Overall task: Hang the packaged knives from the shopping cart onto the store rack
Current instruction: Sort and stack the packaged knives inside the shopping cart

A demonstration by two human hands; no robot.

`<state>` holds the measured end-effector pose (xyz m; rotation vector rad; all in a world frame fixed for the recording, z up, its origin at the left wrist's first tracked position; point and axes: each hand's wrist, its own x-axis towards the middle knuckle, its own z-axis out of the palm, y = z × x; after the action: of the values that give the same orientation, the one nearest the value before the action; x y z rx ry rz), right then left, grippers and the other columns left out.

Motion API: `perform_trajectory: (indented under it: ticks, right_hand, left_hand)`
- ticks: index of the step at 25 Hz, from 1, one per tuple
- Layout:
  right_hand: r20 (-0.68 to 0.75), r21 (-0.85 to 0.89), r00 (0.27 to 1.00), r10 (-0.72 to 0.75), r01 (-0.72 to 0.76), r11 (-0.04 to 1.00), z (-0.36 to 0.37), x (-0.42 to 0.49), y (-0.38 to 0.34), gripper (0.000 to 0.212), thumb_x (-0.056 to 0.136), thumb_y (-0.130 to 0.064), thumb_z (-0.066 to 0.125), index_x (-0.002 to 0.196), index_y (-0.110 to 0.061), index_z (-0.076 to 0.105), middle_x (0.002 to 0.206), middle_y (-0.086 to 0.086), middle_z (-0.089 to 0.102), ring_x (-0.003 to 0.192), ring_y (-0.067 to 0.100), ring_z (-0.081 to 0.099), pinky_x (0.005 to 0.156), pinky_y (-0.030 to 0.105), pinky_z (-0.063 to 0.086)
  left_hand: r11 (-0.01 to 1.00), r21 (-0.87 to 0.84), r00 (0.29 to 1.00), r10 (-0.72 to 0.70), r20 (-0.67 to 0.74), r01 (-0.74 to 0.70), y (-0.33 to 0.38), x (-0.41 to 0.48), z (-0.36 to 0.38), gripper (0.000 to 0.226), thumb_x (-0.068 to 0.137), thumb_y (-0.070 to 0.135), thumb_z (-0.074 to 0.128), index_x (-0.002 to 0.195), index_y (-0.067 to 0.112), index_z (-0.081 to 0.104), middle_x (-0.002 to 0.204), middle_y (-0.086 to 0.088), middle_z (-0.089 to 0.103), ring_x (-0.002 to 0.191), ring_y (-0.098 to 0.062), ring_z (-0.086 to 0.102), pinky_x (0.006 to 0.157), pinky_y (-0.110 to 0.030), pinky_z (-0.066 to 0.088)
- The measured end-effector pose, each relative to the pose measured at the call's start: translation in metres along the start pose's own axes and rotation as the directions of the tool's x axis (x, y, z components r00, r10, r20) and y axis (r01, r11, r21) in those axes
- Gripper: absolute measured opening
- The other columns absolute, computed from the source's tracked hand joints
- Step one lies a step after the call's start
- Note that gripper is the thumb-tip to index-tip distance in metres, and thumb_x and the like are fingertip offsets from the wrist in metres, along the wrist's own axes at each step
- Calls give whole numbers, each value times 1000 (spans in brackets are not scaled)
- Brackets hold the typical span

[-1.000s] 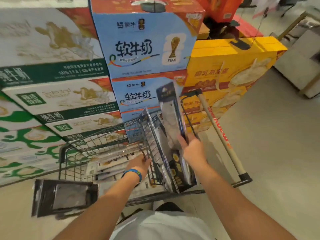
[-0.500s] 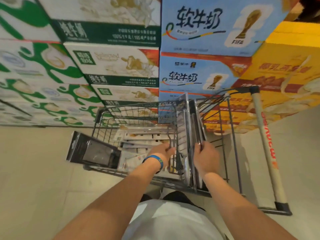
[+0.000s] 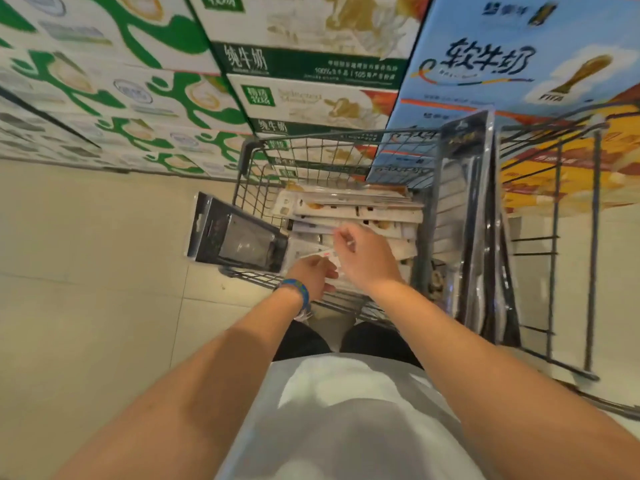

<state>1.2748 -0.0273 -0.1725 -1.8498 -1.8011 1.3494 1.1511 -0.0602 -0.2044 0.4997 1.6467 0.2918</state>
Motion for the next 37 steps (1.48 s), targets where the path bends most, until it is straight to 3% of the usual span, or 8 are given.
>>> perform_trajectory:
  ticks: [7, 12, 15, 19, 23, 28, 32, 37]
  right_hand:
    - [224, -223, 825, 519, -475, 851, 102, 73, 98, 51, 103, -38, 50, 141, -5, 48, 133, 19, 57, 121, 37, 57, 83, 32, 42]
    - [231, -66, 672, 704, -711, 700, 144, 101, 142, 58, 105, -37, 48, 153, -6, 34, 151, 21, 41, 122, 31, 52, 98, 22, 47]
    - [302, 342, 512, 804, -846, 410, 158, 126, 155, 57, 99, -28, 61, 147, -4, 41, 145, 19, 49, 123, 34, 57, 93, 35, 54]
    - [352, 552, 401, 846, -818, 158, 165, 152, 161, 76, 98, -28, 62, 161, -18, 20, 145, 16, 47, 125, 33, 56, 93, 43, 53]
    - [121, 658, 366, 923, -725, 202, 173, 139, 163, 95, 97, -28, 68, 162, -34, -1, 143, 14, 50, 99, 29, 63, 90, 45, 61]
    - [-162, 550, 585, 795, -615, 565, 165, 137, 144, 72, 92, -18, 70, 153, -30, 34, 117, -5, 64, 81, 16, 64, 61, 31, 54]
    - [-92, 490, 751, 654, -538, 686, 152, 145, 109, 40, 93, -20, 60, 132, -29, 59, 101, -8, 66, 67, 6, 67, 51, 22, 47]
    - [-160, 487, 780, 605, -470, 736, 136, 89, 102, 16, 100, -31, 53, 91, -26, 66, 84, -4, 69, 76, 17, 64, 66, 31, 47]
  left_hand:
    - [910, 399, 994, -102, -48, 113, -32, 136, -52, 30, 102, 10, 43, 126, 3, 60, 127, -22, 62, 101, -35, 63, 89, -41, 52]
    - [381, 913, 979, -71, 189, -148, -63, 207, -10, 61, 102, 27, 47, 157, 25, 20, 163, -10, 18, 145, -35, 29, 113, -49, 36]
    - [71, 974, 972, -76, 221, -216, -77, 240, 10, 79, 97, 34, 55, 158, 27, 5, 165, -13, -5, 150, -38, 8, 115, -60, 25]
    - [-213, 945, 969, -68, 239, -248, -85, 257, 16, 105, 90, 21, 64, 153, 37, -17, 161, -13, -29, 149, -44, -6, 109, -68, 23]
    - [-169, 951, 965, 9, 262, -257, -82, 247, 9, 113, 79, 32, 70, 152, 43, -16, 162, -16, -16, 146, -45, 10, 109, -67, 26]
    - [12, 966, 961, 108, 256, -258, -57, 233, -3, 62, 85, 26, 57, 144, 32, 39, 143, -7, 40, 124, -34, 45, 97, -50, 47]
    - [48, 960, 936, 241, 256, -275, -46, 211, -21, 27, 93, 12, 52, 118, 18, 61, 86, -6, 59, 80, -28, 57, 68, -37, 49]
    - [135, 915, 831, 484, 274, -381, -24, 160, -60, 29, 101, 40, 43, 118, 27, 62, 96, -11, 71, 88, -36, 66, 65, -33, 41]
